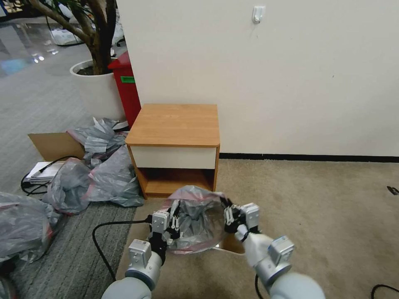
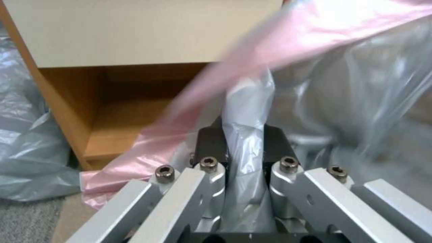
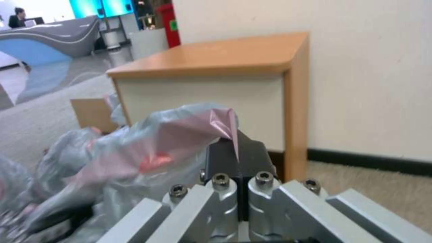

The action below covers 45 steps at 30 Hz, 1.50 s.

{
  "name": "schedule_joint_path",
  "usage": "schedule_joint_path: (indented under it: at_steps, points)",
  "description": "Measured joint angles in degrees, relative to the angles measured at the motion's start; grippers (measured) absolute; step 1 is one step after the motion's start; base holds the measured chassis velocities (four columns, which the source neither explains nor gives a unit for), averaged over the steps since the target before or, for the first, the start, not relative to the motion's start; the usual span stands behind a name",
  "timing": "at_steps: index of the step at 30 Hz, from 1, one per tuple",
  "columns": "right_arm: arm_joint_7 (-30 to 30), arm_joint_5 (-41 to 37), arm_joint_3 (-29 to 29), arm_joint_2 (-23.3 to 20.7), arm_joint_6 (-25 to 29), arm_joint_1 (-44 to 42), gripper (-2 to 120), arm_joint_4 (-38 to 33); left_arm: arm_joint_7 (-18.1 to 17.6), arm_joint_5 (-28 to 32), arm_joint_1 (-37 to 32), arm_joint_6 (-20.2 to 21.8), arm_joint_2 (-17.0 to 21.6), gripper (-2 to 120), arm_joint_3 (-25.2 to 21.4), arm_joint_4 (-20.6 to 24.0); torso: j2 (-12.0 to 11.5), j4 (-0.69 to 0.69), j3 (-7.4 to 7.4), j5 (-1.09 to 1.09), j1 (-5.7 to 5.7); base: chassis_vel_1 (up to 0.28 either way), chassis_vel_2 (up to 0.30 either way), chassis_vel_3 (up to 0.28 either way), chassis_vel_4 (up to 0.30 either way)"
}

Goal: Pick up the garbage bag from the table and place it over the trash can.

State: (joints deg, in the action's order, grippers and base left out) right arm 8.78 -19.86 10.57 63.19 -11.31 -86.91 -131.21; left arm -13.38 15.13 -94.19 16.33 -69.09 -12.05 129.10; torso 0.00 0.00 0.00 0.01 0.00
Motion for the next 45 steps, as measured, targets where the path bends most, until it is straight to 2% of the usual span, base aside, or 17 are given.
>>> schedule_joint_path:
  at_steps: [8, 16, 18, 20, 22, 26, 32, 35, 36, 38, 40, 41, 42, 43, 45]
  points:
    - [-0.37, -6.12, 2.76, -5.22, -3.30, 6.61, 0, 2.43, 2.29, -0.74, -0.90, -1.36, -0.30, 8, 0.73, 0.48, 0.00, 0.00, 0.00, 0.01, 0.00, 0.000, 0.000, 0.000, 0.000]
    - [-2.41, -10.48, 1.76, -11.05, -9.62, 14.39, 0, 4.66, 4.85, -0.60, -1.24, -2.20, -0.70, 8, 0.91, 0.66, 0.00, 0.00, 0.00, 0.00, 0.00, 0.000, 0.000, 0.000, 0.000]
    - [-2.70, -12.06, 1.51, -12.81, -12.80, 16.85, 0, 5.04, 5.52, -0.51, -1.43, -2.37, -1.11, 8, 1.02, 0.66, 0.00, 0.01, 0.00, 0.00, 0.00, 0.000, 0.000, 0.000, 0.000]
    - [-2.70, -12.39, 1.51, -13.04, -13.37, 17.18, 0, 5.10, 5.58, -0.45, -1.45, -2.40, -1.18, 8, 1.08, 0.66, 0.00, 0.01, 0.00, 0.00, 0.00, 0.000, 0.000, 0.000, 0.000]
    - [-2.74, -14.77, 1.68, -14.44, -16.79, 18.52, 0, 5.38, 5.70, 0.33, -1.51, -2.50, -1.53, 8, 1.22, 0.69, 0.00, 0.01, 0.00, 0.00, 0.00, 0.000, 0.000, 0.000, 0.000]
    - [-2.77, -16.98, 2.59, -15.84, -19.53, 18.49, 0, 5.41, 5.68, 2.11, -1.38, -2.58, -1.86, 8, 0.96, 0.67, 0.00, 0.00, 0.00, 0.00, 0.01, 0.000, 0.000, 0.000, 0.000]
    - [-2.87, -19.01, 5.64, -16.72, -20.76, 16.23, 2, 3.69, 3.63, 5.20, -0.39, -2.53, -2.44, 8, 0.41, -0.47, 0.00, 0.00, 0.00, 0.00, 0.00, 0.000, 0.000, 0.000, 0.000]
    - [-2.73, -21.88, 8.26, -17.15, -21.10, 13.70, 17, 0.70, 2.16, 6.65, 0.64, -2.32, -2.76, 8, 0.05, -1.62, 0.00, -0.01, 0.00, 0.00, 0.00, 0.000, 0.000, 0.000, 0.000]
    - [-2.73, -21.88, 8.26, -17.15, -21.10, 13.70, 17, 0.70, 2.16, 6.65, 0.64, -2.32, -2.76, 8, 0.05, -1.62, 0.00, -0.01, 0.00, 0.00, 0.00, 0.000, 0.000, 0.000, 0.000]
    - [-1.28, -24.68, 10.35, -17.48, -22.33, 12.19, 28, -2.19, 1.16, 8.21, 1.39, -1.61, -2.89, 8, -0.02, -2.10, 0.00, 0.00, 0.00, -0.01, 0.01, 0.000, 0.000, 0.000, 0.000]
    - [-0.70, -25.26, 10.90, -17.52, -22.60, 11.83, 32, -2.82, 0.93, 8.58, 1.58, -1.43, -2.93, 8, -0.09, -2.22, 0.00, 0.00, 0.00, -0.01, 0.01, 0.000, 0.000, 0.000, 0.000]
    - [0.91, -26.63, 12.17, -17.58, -22.96, 10.92, 38, -4.67, 0.50, 9.12, 1.97, -1.24, -2.94, 8, -0.31, -2.53, 0.00, -0.01, 0.00, -0.01, 0.00, 0.000, 0.000, 0.000, 0.000]
    - [0.91, -26.63, 12.17, -17.58, -22.96, 10.92, 38, -4.67, 0.50, 9.12, 1.97, -1.24, -2.94, 8, -0.31, -2.53, 0.00, -0.01, 0.00, -0.01, 0.00, 0.000, 0.000, 0.000, 0.000]
    - [2.47, -28.08, 12.86, -17.53, -23.08, 10.35, 43, -6.20, 0.12, 9.36, 2.25, -1.19, -2.92, 8, -0.57, -2.82, 0.00, 0.00, 0.00, -0.01, 0.00, 0.000, 0.000, 0.000, 0.000]
    - [7.09, -33.68, 13.18, -17.08, -23.20, 9.68, 53, -9.73, -0.45, 9.77, 2.77, -1.14, -2.70, 8, -1.23, -3.29, 0.00, 0.00, 0.00, -0.02, 0.01, 0.000, 0.000, 0.000, 0.000]
